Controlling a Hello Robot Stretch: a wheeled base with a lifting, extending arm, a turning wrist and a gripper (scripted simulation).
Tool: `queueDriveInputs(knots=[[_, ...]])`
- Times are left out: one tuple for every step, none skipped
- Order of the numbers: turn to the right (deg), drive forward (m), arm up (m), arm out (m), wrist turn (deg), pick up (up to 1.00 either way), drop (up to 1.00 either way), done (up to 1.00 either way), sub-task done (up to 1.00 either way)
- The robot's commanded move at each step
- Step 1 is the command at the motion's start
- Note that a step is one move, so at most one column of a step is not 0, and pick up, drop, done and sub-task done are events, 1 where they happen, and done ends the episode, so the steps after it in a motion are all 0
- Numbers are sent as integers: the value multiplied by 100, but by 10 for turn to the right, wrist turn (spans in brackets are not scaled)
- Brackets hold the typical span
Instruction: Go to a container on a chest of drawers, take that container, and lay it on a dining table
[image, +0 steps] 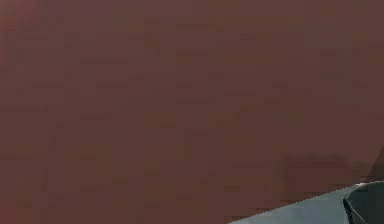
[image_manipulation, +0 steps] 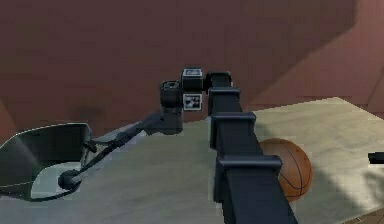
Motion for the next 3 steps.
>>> queueDriveInputs(knots=[[0, 0, 0, 0, -360, 0, 0, 0, 0], [0, 0, 0, -22, 0, 0, 0, 0, 0], [-450, 0, 0, 0, 0, 0, 0, 0, 0]])
